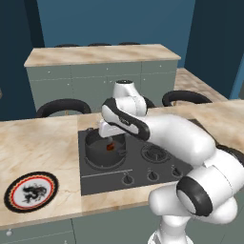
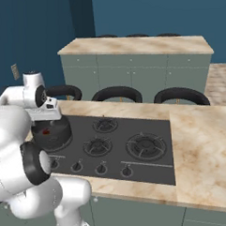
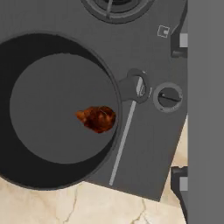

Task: Retrieve the frozen meat and place it in the pot on a burner. Then turn the burner on.

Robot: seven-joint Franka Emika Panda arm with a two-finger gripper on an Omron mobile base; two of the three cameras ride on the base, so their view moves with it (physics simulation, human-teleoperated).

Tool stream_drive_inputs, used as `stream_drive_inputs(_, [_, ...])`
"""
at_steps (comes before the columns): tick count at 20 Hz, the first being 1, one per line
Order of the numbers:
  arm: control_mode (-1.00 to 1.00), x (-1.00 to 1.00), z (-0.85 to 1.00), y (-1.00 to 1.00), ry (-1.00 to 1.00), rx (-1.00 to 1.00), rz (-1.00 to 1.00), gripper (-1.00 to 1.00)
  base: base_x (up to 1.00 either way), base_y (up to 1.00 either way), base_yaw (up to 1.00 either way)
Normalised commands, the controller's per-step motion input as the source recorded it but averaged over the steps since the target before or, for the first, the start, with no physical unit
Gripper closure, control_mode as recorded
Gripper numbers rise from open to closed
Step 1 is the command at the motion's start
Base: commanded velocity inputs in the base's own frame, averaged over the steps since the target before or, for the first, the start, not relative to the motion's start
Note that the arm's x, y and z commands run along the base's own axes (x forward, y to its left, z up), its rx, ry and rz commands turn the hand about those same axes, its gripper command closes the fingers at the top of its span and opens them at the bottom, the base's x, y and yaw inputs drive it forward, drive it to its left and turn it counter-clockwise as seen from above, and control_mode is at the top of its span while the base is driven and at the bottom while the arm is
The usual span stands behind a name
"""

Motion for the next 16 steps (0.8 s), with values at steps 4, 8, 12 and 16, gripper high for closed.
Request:
stream_drive_inputs(4, [-1.00, -0.93, 0.64, -0.31, -0.17, 0.00, -0.07, -1.00, 0.00, 0.00, 0.00])
stream_drive_inputs(8, [-1.00, -0.58, 0.21, -0.32, -0.03, -0.05, -0.17, -1.00, 0.00, 0.00, 0.00])
stream_drive_inputs(12, [-1.00, -0.18, -0.08, -0.25, 0.05, -0.01, -0.27, -1.00, 0.00, 0.00, 0.00])
stream_drive_inputs(16, [-1.00, 0.00, -0.05, 0.00, 0.02, 0.00, -0.02, -1.00, 0.00, 0.00, 0.00])
